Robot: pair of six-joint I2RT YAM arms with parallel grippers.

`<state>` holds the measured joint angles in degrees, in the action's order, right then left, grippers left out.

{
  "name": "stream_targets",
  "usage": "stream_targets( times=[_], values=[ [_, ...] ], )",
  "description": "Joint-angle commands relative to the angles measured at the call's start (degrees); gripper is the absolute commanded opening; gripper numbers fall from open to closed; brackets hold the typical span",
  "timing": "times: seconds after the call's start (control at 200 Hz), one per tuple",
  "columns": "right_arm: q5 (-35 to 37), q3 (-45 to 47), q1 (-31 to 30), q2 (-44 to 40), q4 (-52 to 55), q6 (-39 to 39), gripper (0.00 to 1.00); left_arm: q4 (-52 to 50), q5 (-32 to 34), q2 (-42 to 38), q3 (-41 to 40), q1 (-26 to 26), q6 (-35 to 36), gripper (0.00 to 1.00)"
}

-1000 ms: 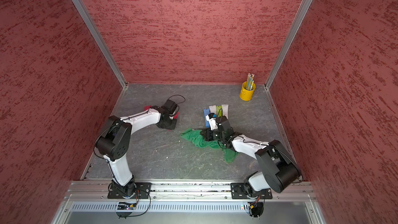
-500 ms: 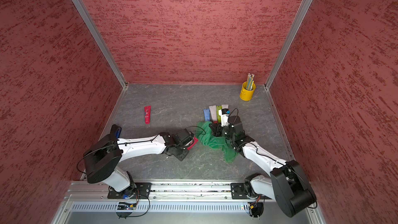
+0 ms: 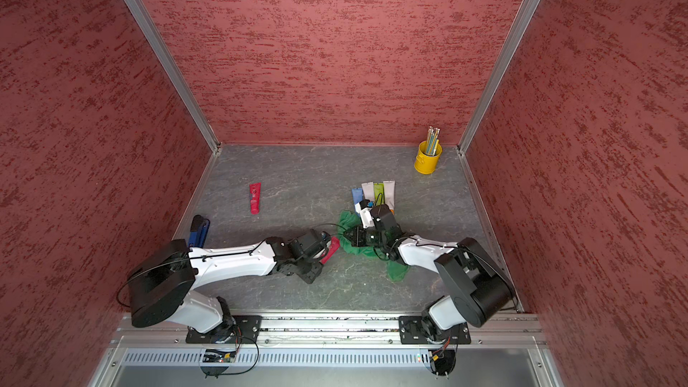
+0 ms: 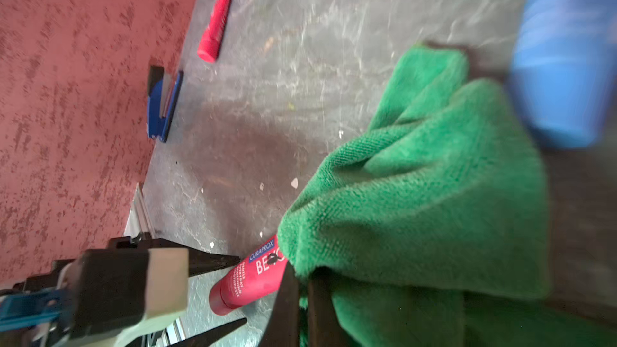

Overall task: Wipe the surface of the toothpaste tube
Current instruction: Wipe the dirt from the toothpaste tube.

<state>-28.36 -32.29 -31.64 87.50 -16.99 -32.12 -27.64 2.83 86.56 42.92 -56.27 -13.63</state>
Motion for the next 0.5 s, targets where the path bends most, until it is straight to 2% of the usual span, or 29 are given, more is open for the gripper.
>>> stream_targets(
  times=[0.0,0.21,0.361,0.496],
  values=[
    [-1.40,-3.21,-1.95,3.70,-2.09,-0.10,0.00,2.09,-0.80,-0.56,-0.55,0.11,-1.14,0.47],
    [-2.55,-4.69,-5.66,10.27,-4.50,-0.97,0.00,2.40,-1.60,0.35,-0.36,0.72,-0.88,0.32],
    [-4.79,-3.62,-7.09,13.22,-7.76,-3.46,0.00,2.58,-1.77,0.12,-0.55,0.72,-0.79,0.28],
    [-7.68,-2.18,-10.72,14.72,-10.69,-6.18,0.00,2.76,-1.69,0.10,-0.55,0.72,-0.79,0.27]
  ],
)
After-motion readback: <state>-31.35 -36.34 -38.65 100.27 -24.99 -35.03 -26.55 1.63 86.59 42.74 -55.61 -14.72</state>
